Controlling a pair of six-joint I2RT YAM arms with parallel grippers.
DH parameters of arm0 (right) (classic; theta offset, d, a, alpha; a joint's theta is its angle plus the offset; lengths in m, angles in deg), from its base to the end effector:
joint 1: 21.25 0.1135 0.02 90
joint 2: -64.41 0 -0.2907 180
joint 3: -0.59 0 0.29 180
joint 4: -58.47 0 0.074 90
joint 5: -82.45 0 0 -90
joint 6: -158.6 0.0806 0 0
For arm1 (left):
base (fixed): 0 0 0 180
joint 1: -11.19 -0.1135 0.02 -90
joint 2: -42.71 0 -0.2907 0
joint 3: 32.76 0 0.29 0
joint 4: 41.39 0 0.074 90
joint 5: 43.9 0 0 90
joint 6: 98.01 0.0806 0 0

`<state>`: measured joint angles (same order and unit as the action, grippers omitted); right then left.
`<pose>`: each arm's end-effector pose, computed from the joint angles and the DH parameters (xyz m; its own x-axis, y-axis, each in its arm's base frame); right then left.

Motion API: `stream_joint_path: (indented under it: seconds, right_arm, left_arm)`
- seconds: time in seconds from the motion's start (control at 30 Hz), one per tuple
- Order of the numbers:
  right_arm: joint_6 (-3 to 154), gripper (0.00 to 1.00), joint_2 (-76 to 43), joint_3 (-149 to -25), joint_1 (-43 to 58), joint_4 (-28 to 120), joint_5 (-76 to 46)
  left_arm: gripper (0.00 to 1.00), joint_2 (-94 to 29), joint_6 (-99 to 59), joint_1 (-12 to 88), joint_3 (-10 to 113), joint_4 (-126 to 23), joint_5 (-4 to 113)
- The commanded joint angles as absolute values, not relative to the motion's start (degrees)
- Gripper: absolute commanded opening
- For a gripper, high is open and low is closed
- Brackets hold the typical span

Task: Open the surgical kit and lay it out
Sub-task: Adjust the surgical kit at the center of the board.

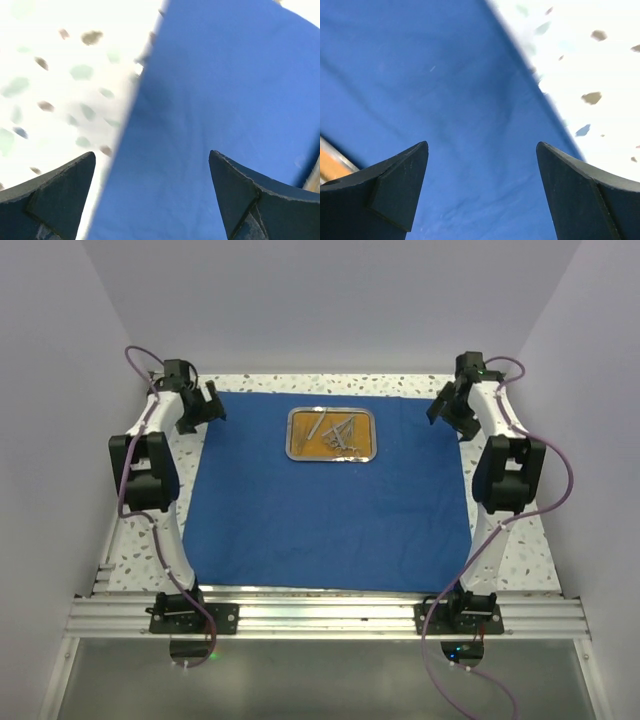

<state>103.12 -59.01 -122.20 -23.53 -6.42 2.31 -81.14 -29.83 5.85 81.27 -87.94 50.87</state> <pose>0.5327 -0.0350 0.2133 -0.6869 0.5861 -0.4297 0.6061 0.7883 0.1064 0.5514 0.0448 0.1770 -0.7522 -0.4423 -0.4884 -0.3517 0.8963 -0.2701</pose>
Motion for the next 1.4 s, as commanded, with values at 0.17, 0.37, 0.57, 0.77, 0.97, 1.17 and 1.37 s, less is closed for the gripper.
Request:
stream_joint_path:
  seconds: [0.17,0.37,0.57,0.77,0.97,1.17,1.37]
  right_arm:
    - [103.66,0.89,-61.88,-117.17,-28.54,1.17,1.32]
    - [102.96,0.85,-67.07,-119.8,-29.42,1.96,0.45]
    - [103.84,0.61,-70.32,-121.3,-29.42,2.75,-2.44]
    - [104.19,0.0,-72.96,-122.44,-29.42,4.34,-6.32]
    - [104.28,0.0,-75.15,-127.7,-29.42,7.85,-10.62]
    - [107.79,0.0,-81.12,-139.64,-29.25,8.74,-15.2]
    - [107.62,0.0,-79.3,-138.2,-29.34,4.17,-7.65]
  left_arm:
    - [0.99,-87.62,-26.46,4.86,86.76,-82.95,51.55]
    - [0.98,-90.97,-27.87,4.86,86.85,-83.3,51.81]
    - [0.82,-93.17,-28.13,5.04,90.79,-86.11,52.16]
    - [0.26,-94.93,-26.91,6.36,93.53,-88.49,52.51]
    - [0.0,-95.37,-29.62,6.27,95.2,-89.1,49.53]
    - [0.0,-94.31,-30.86,4.25,96.78,-89.63,44.43]
    - [0.0,-96.15,-31.56,1.0,101.44,-89.37,44.87]
